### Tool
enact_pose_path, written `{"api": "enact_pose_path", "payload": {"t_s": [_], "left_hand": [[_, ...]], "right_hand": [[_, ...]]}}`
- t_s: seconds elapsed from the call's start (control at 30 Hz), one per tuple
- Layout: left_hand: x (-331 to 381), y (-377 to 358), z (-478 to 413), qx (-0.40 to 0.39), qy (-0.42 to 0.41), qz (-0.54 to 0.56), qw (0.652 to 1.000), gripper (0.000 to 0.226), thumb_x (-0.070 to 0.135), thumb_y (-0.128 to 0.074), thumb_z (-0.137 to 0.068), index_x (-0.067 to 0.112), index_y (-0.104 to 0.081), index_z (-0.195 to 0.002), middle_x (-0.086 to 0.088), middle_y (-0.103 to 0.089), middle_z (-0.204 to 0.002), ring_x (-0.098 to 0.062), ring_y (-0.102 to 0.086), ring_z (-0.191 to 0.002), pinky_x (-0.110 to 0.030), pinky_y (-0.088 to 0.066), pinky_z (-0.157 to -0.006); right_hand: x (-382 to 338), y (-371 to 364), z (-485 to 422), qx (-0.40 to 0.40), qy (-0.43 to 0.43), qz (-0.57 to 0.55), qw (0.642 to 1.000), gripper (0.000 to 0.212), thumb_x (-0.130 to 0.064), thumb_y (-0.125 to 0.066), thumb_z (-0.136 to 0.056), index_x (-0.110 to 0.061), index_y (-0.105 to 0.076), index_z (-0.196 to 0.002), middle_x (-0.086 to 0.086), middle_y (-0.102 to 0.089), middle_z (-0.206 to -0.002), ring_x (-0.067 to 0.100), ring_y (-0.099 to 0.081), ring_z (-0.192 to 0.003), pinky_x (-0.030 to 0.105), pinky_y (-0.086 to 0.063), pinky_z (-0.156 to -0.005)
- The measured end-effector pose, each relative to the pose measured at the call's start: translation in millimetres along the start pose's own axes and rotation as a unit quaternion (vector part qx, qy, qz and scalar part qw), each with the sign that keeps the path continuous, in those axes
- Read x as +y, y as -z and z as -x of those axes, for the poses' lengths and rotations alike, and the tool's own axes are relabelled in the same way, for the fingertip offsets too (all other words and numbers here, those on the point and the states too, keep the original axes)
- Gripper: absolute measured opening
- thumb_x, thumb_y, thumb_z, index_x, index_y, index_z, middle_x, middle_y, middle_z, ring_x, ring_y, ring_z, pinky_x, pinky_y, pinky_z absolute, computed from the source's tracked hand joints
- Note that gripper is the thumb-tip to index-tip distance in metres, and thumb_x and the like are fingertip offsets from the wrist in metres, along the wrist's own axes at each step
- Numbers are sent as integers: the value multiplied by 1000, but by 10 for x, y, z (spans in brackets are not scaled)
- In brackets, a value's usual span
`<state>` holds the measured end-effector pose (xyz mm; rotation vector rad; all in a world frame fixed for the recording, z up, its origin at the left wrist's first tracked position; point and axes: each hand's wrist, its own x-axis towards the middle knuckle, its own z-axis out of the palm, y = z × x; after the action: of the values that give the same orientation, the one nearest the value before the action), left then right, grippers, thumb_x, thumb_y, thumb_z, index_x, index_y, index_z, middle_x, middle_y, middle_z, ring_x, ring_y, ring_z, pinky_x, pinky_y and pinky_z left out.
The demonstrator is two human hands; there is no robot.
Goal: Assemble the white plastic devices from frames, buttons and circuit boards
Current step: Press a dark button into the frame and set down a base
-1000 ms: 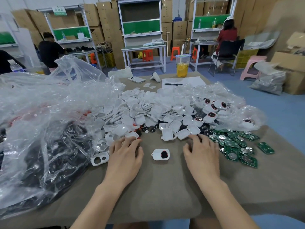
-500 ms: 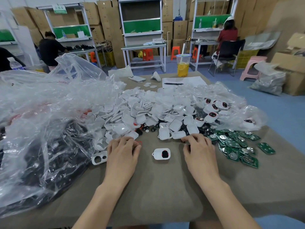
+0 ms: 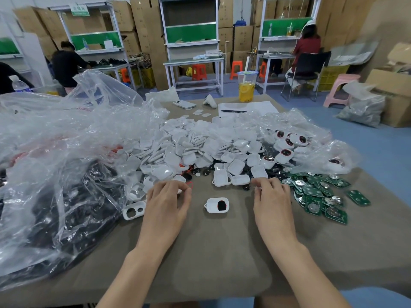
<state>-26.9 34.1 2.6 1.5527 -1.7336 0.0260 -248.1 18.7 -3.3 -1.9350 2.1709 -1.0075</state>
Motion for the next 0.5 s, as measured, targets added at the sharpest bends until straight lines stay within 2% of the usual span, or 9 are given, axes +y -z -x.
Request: {"api": "enact_pose_path", "payload": {"t_s": [0.1,0.17,0.2,0.27,0.33,0.4,0.5], "left_hand": [[8,8,17,2,15,54,998,4,29,-62,-95,32,-60,-95,39,-53,-95,12,-41,-99,-18,-30,-88],[-9,19,16,-9,35,92,995,9,34,-58,-97,43,-56,-96,36,-54,-104,16,-49,-103,-12,-35,-87],[-22,22,15,-14,45,110,993,9,34,-57,-98,43,-57,-97,32,-57,-105,13,-53,-105,-11,-38,-88],[-47,16,12,-20,66,149,987,9,34,-55,-99,42,-60,-100,29,-61,-105,5,-61,-103,-18,-46,-87],[-66,3,6,-17,91,196,976,12,32,-54,-102,41,-61,-99,24,-69,-100,4,-66,-91,-18,-49,-75],[-80,1,-10,1,118,223,968,16,31,-52,-103,42,-62,-96,21,-73,-91,2,-64,-74,-11,-45,-61],[-98,16,-44,22,146,227,963,24,33,-51,-103,52,-62,-94,20,-73,-84,-10,-59,-73,-11,-41,-53]], "right_hand": [[-9,9,-1,8,-6,-20,1000,28,-9,-48,-102,-13,-59,-128,10,-58,-123,30,-45,-113,34,-33,-89],[-13,8,4,13,-4,-27,1000,31,-3,-48,-100,-12,-59,-129,11,-57,-122,30,-48,-113,32,-33,-88],[-13,5,6,14,-4,-28,999,34,1,-49,-98,-11,-59,-128,11,-57,-121,31,-49,-112,32,-34,-88],[-2,1,8,18,-12,-34,999,41,8,-49,-93,-11,-59,-128,11,-57,-120,31,-51,-110,32,-35,-87],[11,6,6,19,-21,-47,999,44,11,-48,-91,-12,-60,-127,10,-57,-120,29,-52,-108,30,-33,-83],[15,8,11,15,-20,-51,998,44,10,-48,-91,-14,-61,-124,8,-56,-119,28,-52,-107,28,-31,-81],[17,8,9,3,-10,-44,999,41,9,-48,-90,-14,-62,-121,8,-57,-118,27,-50,-110,32,-34,-86]]}}
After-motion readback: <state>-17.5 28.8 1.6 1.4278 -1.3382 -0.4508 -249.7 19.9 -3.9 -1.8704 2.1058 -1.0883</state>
